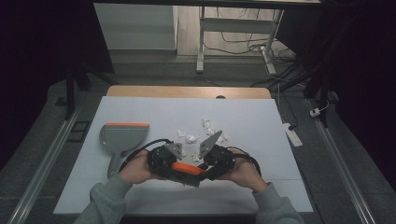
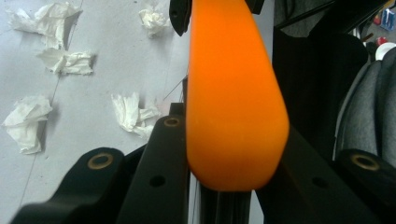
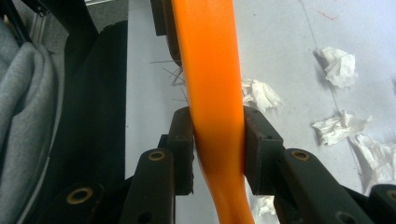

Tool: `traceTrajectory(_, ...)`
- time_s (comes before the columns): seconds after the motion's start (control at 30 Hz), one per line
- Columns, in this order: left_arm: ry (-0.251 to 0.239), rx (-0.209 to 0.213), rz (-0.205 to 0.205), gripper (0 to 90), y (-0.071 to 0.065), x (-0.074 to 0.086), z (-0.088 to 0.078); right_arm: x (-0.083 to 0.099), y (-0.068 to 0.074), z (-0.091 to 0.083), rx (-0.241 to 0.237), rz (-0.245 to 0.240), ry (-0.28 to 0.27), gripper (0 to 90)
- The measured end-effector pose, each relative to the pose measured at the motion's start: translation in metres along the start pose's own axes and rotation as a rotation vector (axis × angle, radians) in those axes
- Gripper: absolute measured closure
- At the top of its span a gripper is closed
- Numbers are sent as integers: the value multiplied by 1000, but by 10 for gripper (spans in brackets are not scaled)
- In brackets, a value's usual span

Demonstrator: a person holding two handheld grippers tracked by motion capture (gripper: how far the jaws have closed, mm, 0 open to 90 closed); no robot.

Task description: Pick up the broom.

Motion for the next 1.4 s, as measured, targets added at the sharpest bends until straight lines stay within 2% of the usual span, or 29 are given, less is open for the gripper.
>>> traceTrajectory(0.07, 4, 6, 8, 802, 0, 1, -1, -1, 0, 0, 2, 0, -1, 680)
traceTrajectory(0.2, 3, -7, 11, 796, 1, 1, 0, -1, 0, 0, 15, -6, 3, 682)
traceTrajectory(0.23, -6, -28, 21, 786, 1, 1, 0, -1, 0, 0, 17, -5, 4, 682)
traceTrajectory(0.27, -45, -111, 18, 734, 3, 1, -1, -1, -1, -1, 42, -1, 2, 688)
traceTrajectory(0.3, -45, -111, 18, 669, 3, 1, -1, 0, -3, -3, 48, 13, -3, 699)
traceTrajectory(0.37, -93, -197, 2, 517, 6, 1, -6, 2, -8, -9, 79, 48, -21, 700)
traceTrajectory(0.4, -154, -288, -21, 449, 7, 4, -15, 3, -10, -13, 102, 67, -25, 701)
traceTrajectory(0.43, -154, -288, -21, 396, 7, 4, -15, 5, -12, -15, 110, 77, -28, 701)
traceTrajectory(0.47, -178, -324, -43, 396, 7, 5, -19, 5, -12, -15, 110, 77, -28, 701)
traceTrajectory(0.57, -231, -396, -74, 367, 4, 14, -30, 8, -18, -22, 141, 101, -49, 701)
traceTrajectory(0.63, -246, -456, -96, 338, 2, 23, -36, 10, -22, -27, 170, 106, -61, 701)
traceTrajectory(0.7, -266, -498, -119, 333, -1, 34, -41, 12, -26, -32, 187, 112, -74, 701)
traceTrajectory(0.77, -288, -528, -154, 334, -4, 48, -47, 14, -28, -37, 212, 125, -85, 701)
traceTrajectory(1.0, -277, -620, -246, 326, -15, 100, -61, 19, -39, -55, 295, 170, -125, 701)
traceTrajectory(1.07, -291, -645, -268, 322, -17, 111, -64, 20, -41, -59, 317, 181, -131, 700)
traceTrajectory(1.27, -350, -699, -329, 301, -18, 136, -71, 30, -54, -72, 400, 229, -151, 700)
traceTrajectory(1.4, -345, -707, -359, 296, -14, 145, -68, 37, -64, -83, 450, 274, -169, 700)
Point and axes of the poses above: each handheld gripper's, and its own axes: z roughly forward along the jaws, x roughly out of its underside, y roughly to its left, the point moved 3 cm from there along z, roughly forward along the jaws, and after that the axes turned 6 degrees about -y, right-handed, at the moved point
